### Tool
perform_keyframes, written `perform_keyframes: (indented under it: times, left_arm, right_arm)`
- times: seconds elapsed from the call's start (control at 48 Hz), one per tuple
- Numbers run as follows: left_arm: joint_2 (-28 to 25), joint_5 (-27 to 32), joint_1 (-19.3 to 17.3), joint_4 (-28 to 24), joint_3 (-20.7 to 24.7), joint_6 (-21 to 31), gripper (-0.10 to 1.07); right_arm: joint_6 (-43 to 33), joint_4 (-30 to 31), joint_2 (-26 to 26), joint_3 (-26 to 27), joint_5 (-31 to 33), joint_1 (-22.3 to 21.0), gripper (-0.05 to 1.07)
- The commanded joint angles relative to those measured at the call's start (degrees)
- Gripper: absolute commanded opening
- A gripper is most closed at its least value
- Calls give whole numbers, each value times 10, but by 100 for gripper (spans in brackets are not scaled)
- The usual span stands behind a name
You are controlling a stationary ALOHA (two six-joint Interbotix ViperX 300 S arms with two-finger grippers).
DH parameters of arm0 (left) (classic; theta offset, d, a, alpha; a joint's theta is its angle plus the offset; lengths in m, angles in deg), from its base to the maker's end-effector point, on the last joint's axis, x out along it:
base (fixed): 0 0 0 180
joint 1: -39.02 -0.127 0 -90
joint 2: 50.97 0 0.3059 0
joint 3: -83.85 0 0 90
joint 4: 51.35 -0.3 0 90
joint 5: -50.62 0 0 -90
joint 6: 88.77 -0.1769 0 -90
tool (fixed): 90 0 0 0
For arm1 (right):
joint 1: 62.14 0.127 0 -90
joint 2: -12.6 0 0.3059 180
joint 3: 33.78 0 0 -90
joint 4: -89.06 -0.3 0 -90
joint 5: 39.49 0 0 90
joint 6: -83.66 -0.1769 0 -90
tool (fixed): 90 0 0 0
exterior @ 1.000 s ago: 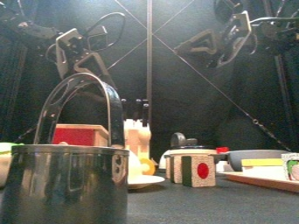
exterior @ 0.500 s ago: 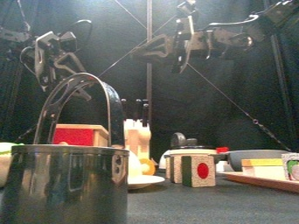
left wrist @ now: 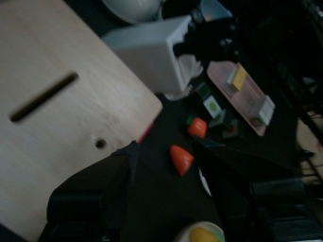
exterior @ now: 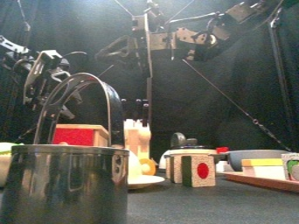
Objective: Open drawer
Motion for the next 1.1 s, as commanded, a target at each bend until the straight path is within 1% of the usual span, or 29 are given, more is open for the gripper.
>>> perform_keyframes:
  times: [0.0, 0.104, 0.167, 0.229, 0.375, 0.521, 0.708, 0.812, 0.896, 0.979, 1.083]
  left_arm:
    - [1, 15, 18, 26, 5, -2, 86]
    - [7, 11, 29, 18, -3, -3, 86]
    - [16, -2, 31, 11, -16, 0, 86]
    - [25, -20, 32, 12, -27, 2, 86]
    - [33, -62, 35, 39, -52, 2, 86]
    - [32, -70, 44, 48, -59, 2, 86]
    - [25, -73, 51, 48, -67, 2, 86]
    - [13, -81, 54, 36, -78, -2, 86]
    - [2, -101, 53, 26, -84, 0, 86]
    - [-9, -120, 54, 32, -82, 2, 86]
    - [-24, -120, 54, 45, -74, 2, 86]
  right_arm:
    - [0, -12, -9, 33, 38, -27, 27]
    - [0, -26, -9, 54, 113, -45, 27]
    - [0, -33, -10, 68, 159, -57, 27]
    - [1, -32, -10, 81, 187, -69, 27]
    - [2, -27, 4, 111, 231, -97, 27]
    - [4, -21, 26, 146, 267, -122, 26]
    - [6, -18, 54, 201, 338, -155, 22]
    - [8, -12, 69, 232, 375, -163, 20]
    - [8, -7, 84, 256, 399, -163, 18]
    - [9, -4, 106, 279, 422, -159, 15]
    - [9, -1, 126, 295, 440, -159, 13]
